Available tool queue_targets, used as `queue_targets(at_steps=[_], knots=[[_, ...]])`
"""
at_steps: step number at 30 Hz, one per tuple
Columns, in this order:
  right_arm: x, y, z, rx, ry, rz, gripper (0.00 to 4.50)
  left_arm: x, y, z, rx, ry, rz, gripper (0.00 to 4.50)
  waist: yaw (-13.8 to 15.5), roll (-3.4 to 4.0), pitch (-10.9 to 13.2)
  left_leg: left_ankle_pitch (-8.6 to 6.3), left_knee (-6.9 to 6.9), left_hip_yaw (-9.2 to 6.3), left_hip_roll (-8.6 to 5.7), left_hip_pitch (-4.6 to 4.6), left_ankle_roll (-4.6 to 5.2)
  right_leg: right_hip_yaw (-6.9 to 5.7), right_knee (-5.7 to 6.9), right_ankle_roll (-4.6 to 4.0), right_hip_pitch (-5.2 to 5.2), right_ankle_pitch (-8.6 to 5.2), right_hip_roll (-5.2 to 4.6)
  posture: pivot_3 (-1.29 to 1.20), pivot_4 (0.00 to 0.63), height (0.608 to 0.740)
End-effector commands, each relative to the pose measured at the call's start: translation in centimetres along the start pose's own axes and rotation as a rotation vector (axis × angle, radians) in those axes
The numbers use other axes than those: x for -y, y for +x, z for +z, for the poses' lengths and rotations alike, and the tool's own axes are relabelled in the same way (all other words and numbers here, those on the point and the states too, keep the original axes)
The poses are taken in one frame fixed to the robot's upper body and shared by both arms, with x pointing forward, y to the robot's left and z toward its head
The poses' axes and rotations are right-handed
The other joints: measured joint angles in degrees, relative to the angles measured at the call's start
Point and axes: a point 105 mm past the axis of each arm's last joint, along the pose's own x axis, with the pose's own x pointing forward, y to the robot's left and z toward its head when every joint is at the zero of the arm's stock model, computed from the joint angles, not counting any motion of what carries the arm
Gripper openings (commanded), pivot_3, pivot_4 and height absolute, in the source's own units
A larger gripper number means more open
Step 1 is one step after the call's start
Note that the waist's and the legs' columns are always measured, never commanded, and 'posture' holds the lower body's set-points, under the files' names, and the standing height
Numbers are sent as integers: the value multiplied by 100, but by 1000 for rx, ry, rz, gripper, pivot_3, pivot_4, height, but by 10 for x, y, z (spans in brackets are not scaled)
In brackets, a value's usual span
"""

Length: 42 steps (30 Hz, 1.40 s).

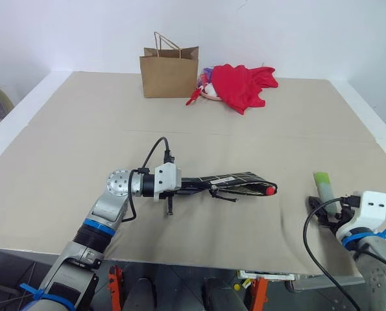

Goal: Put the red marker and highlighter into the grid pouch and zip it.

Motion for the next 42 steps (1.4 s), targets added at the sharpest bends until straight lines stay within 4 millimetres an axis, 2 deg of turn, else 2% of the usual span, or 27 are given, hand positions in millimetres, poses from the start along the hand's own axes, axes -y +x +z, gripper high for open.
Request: queue_targets(at_steps=[1, 2, 3, 4, 5, 9, 11, 13, 15, 18, 21, 26, 29, 42], knots=[[8, -1, -6, -27, -21, -69, 3911, -7, -2, 12, 19, 56, 17, 0, 0, 0, 0, 0, 0, 0, 0, 0, 0, 0, 0, 0, 0, 0, 0, 0, 150, 740], [5, -2, -7, -33, -31, -59, 3334, -8, -2, 12, 18, 56, 18, 0, 0, 0, 0, 0, 0, 0, 0, 0, 0, 0, 0, 0, 0, 0, 0, 0, 150, 740], [4, -2, -9, -43, -45, -56, 3167, -8, -2, 12, 18, 57, 19, 0, 0, 0, 0, 0, 0, 0, 0, 0, 0, 0, 0, 0, 0, 0, 0, 0, 150, 740], [3, -3, -9, -48, -63, -53, 2603, -7, -2, 11, 17, 57, 18, 0, 0, -1, 0, 0, 0, 0, 0, 0, 0, 0, 0, 0, 0, 0, 0, 0, 150, 740], [1, -3, -10, -55, -82, -46, 2474, -7, -3, 11, 17, 57, 19, 0, 0, -1, 0, 0, 0, 0, 0, 0, 0, 0, 0, 0, 0, 0, 0, 0, 150, 740], [-6, -3, -7, -64, -157, -3, 1115, -7, -2, 11, 18, 56, 20, 0, 7, -3, -1, 0, 0, -1, 0, 0, 0, 0, 0, -7, 1, -4, 0, 0, 150, 740], [-14, -1, 0, -51, -202, 53, 1140, -7, -2, 11, 19, 56, 18, 0, 7, -3, -1, 0, 1, 0, 0, 0, 0, 1, 0, -7, 1, -4, -1, 0, 150, 740], [-35, 0, 25, 34, -248, 189, 1139, -7, -1, 11, 20, 57, 14, 0, 4, -3, -1, 0, 0, -1, 0, 0, 0, 1, 0, -7, 1, -4, 1, 0, 150, 740], [-64, -3, 61, 156, -281, 374, 1139, -6, -1, 12, 20, 57, 9, 0, -42, 0, 0, 0, 0, 2, 0, 0, 0, 4, 0, -5, -1, -3, 0, 0, 150, 740], [-92, -17, 99, 270, -394, 631, 1139, -6, 1, 12, 23, 58, 1, 0, -82, 12, 5, 0, -1, 6, 0, 1, 0, 11, 0, 2, -3, 2, 0, 0, 150, 740], [-106, -37, 114, 274, -486, 869, 1139, -4, 1, 12, 24, 58, -7, 0, -46, 3, 8, 0, -3, 1, -1, 1, 1, 5, 0, 6, 0, 0, 1, 0, 150, 740], [-109, -72, 116, 72, -586, 1189, 1139, -3, 2, 12, 26, 54, -13, 0, 25, 0, 10, -5, -13, 1, -15, -9, 5, 3, -6, 13, -1, -20, -14, 0, 150, 740], [-108, -84, 110, -63, -581, 1273, 1139, -1, 2, 12, 27, 51, -13, 0, 26, -3, 11, -7, -17, 1, -23, -9, 7, 2, -7, 14, 0, -24, -23, 0, 150, 740], [-106, -77, 86, -218, -571, 1253, 1139, -2, 4, 13, 33, 46, -6, 0, 19, -5, 12, -4, -5, 1, -24, -8, 3, 1, -6, 18, 0, -17, -24, 0, 150, 740]])
